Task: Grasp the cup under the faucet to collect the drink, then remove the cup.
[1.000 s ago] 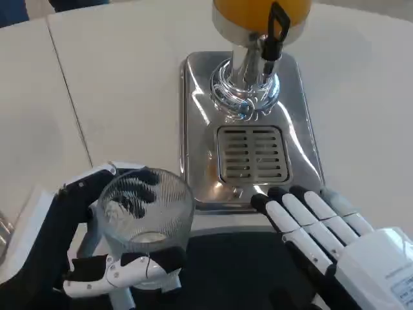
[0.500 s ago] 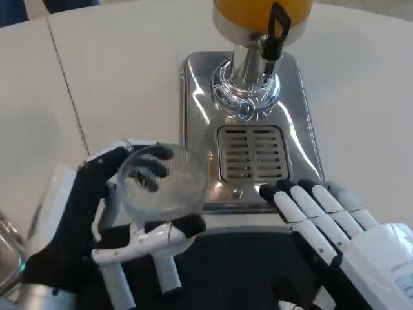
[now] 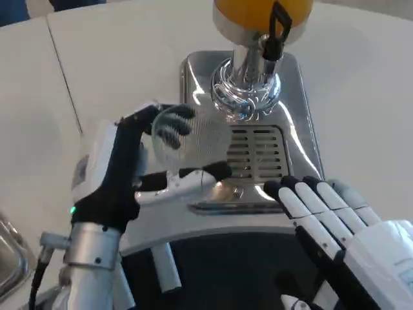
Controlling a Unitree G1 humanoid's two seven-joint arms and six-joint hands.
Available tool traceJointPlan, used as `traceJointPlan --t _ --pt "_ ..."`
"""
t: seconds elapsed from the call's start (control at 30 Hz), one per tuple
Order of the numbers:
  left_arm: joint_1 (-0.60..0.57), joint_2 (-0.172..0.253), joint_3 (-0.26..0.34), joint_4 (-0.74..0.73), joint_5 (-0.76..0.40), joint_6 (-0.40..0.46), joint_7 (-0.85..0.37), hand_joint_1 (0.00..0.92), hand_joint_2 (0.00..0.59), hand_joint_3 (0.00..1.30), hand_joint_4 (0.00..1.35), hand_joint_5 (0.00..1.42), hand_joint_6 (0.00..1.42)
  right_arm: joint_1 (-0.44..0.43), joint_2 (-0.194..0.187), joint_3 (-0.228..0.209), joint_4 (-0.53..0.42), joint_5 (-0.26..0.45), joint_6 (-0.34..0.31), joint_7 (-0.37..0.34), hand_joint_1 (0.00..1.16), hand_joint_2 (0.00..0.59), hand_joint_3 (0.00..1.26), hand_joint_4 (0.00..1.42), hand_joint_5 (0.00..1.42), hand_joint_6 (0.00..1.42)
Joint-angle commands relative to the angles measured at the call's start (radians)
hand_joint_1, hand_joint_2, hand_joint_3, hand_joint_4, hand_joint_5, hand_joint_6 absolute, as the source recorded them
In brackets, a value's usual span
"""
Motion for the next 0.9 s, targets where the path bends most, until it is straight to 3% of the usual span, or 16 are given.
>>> traceJointPlan --t 0.03,0.53,0.9 --pt "-0.089 -0.028 -0.036 0.086 0.008 0.001 0.057 0.725 0.000 1.17 1.13 1.37 1.42 -0.024 -0.019 -0.011 -0.006 0.021 0.019 0.027 0.16 0.586 0.02 0.00 0.00 0.00" --pt "-0.281 -0.080 -0.143 0.358 0.028 -0.029 0.165 0.725 0.000 1.17 1.13 1.37 1.42 -0.019 -0.037 -0.040 -0.046 0.058 0.055 0.068 0.17 0.586 0.02 0.00 0.00 0.00" --pt "-0.408 -0.134 -0.183 0.558 0.033 -0.031 0.259 0.725 0.000 1.17 1.13 1.37 1.42 -0.035 -0.013 0.009 -0.078 0.041 0.090 0.101 0.17 0.583 0.02 0.00 0.00 0.00"
